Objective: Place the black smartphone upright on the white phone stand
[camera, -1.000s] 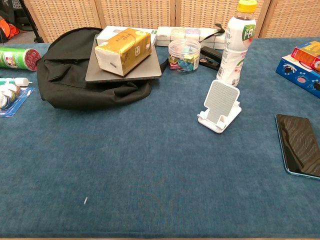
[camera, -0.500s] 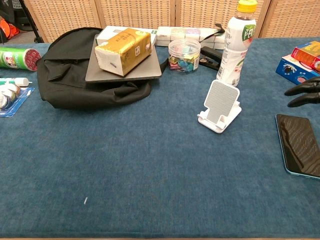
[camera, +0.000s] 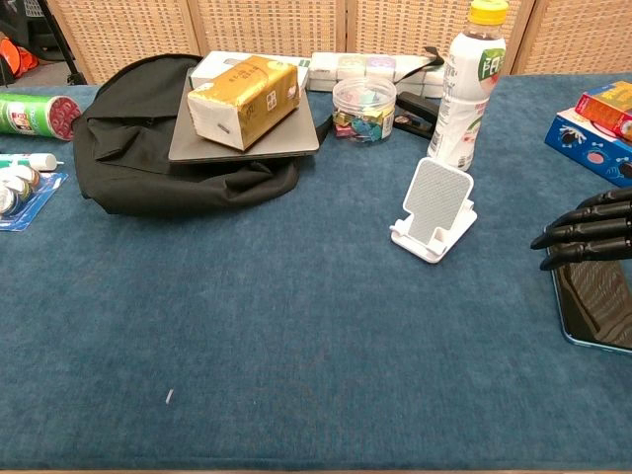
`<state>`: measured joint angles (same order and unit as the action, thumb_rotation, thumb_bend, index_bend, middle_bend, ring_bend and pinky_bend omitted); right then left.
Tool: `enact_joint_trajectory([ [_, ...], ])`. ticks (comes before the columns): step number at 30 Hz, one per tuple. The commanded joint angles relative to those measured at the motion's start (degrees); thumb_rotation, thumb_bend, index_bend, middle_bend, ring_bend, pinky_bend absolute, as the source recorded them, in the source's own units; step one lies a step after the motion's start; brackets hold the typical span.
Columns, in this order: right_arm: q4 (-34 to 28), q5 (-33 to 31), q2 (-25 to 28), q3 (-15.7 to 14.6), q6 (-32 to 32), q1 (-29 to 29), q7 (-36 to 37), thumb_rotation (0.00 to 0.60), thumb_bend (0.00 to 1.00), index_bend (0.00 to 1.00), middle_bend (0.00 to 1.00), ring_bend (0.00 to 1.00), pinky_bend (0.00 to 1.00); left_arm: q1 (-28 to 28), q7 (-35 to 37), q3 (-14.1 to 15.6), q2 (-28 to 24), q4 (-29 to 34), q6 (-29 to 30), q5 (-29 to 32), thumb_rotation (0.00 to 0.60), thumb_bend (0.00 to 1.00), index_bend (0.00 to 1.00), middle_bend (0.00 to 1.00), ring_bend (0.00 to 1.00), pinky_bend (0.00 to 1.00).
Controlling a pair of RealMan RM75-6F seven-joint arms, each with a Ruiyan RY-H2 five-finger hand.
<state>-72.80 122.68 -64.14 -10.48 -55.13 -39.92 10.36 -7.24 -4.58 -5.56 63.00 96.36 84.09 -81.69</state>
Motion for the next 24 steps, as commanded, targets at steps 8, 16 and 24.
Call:
enact_joint_trajectory([
  [8, 5.5, 0.3, -4.4, -2.2, -1.4, -3.0, 2.5, 0.600, 0.00, 0.06, 0.02, 0.00, 0.10, -1.2, -2.0, -0.7, 1.1, -0.7, -2.4, 2.8, 0.600, 0.00, 0.02, 0.00, 0.00, 0.00],
  [16, 9.3, 1.2, -7.1, -4.0, -2.4, -4.8, 2.0, 0.600, 0.00, 0.06, 0.02, 0.00, 0.10, -1.2, -2.4, -0.7, 1.2, -0.6, -2.0, 2.9, 0.600, 0.00, 0.02, 0.00, 0.00, 0.00],
  [24, 14.3, 0.6, -9.9, -5.6, -5.8, -4.5, 3.4, 0.600, 0.00, 0.06, 0.02, 0.00, 0.10, -1.3, -2.3, -0.7, 1.2, -0.7, -2.2, 3.0, 0.600, 0.00, 0.02, 0.00, 0.00, 0.00],
])
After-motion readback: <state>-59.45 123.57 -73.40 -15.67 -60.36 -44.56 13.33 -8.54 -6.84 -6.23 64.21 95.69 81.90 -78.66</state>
